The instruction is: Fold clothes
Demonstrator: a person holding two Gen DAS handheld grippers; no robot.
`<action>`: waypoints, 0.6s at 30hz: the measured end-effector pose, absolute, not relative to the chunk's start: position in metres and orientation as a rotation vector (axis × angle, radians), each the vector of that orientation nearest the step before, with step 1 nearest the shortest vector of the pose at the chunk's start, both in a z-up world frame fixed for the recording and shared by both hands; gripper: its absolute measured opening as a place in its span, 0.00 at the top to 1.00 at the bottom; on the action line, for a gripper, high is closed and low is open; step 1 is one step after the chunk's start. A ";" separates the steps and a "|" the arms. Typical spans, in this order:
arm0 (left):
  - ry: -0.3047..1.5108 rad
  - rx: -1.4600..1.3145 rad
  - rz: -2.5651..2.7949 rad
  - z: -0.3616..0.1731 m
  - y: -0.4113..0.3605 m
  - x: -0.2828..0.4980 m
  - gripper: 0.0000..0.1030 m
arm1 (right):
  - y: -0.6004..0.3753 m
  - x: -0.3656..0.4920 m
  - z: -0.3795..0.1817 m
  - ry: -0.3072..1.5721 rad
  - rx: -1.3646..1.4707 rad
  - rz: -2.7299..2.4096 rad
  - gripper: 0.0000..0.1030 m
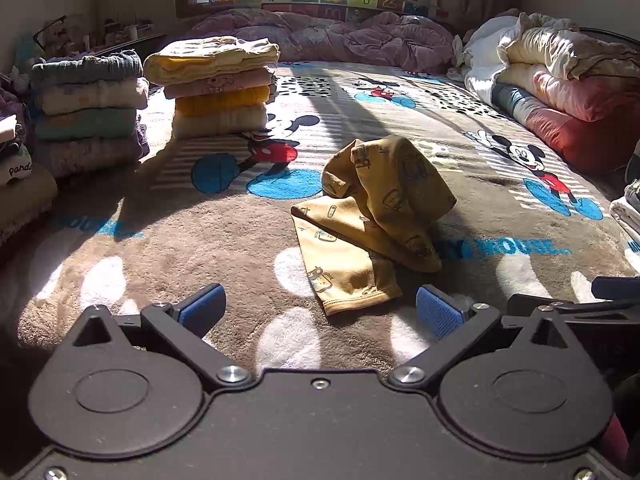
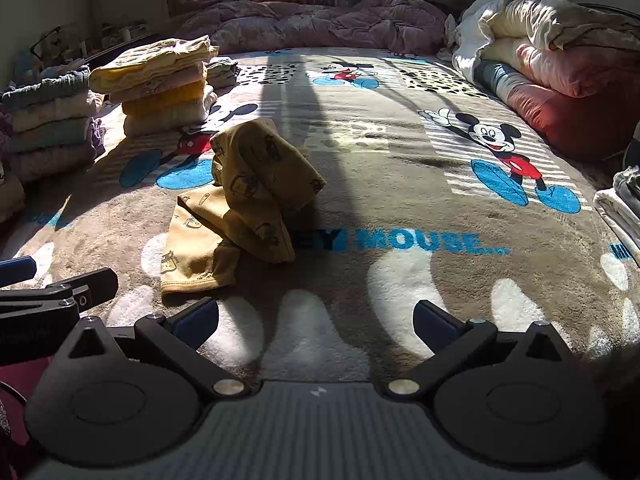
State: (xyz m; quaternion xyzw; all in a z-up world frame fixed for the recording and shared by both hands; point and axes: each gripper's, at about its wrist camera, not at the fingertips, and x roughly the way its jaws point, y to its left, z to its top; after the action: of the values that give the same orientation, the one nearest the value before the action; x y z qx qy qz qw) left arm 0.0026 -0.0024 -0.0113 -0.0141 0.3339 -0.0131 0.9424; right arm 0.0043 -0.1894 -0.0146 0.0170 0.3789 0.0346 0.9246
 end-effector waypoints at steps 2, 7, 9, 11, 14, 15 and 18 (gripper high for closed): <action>0.682 -0.028 -0.027 -0.011 -0.002 0.003 0.00 | -0.190 0.004 -0.015 0.779 0.036 0.071 0.01; 0.681 -0.030 -0.029 -0.012 -0.001 0.003 0.00 | -0.189 0.004 -0.016 0.779 0.035 0.071 0.01; 0.679 -0.031 -0.031 -0.012 -0.001 0.003 0.00 | -0.189 0.004 -0.016 0.779 0.036 0.071 0.01; 0.679 -0.034 -0.034 -0.011 -0.002 0.002 0.00 | -0.189 0.003 -0.016 0.778 0.036 0.071 0.01; 0.676 -0.035 -0.034 -0.011 -0.003 0.000 0.00 | -0.189 0.003 -0.016 0.777 0.036 0.072 0.01; 0.676 -0.035 -0.035 -0.011 -0.002 0.000 0.00 | -0.189 0.003 -0.016 0.777 0.035 0.073 0.01; 0.675 -0.036 -0.036 -0.011 -0.002 0.000 0.00 | -0.190 0.003 -0.015 0.774 0.035 0.073 0.01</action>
State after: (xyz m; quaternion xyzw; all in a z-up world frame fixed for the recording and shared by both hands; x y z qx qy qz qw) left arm 0.0001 -0.0020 -0.0109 -0.0177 0.3312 -0.0177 0.9432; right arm 0.0029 -0.1897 -0.0154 0.0170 0.3774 0.0356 0.9252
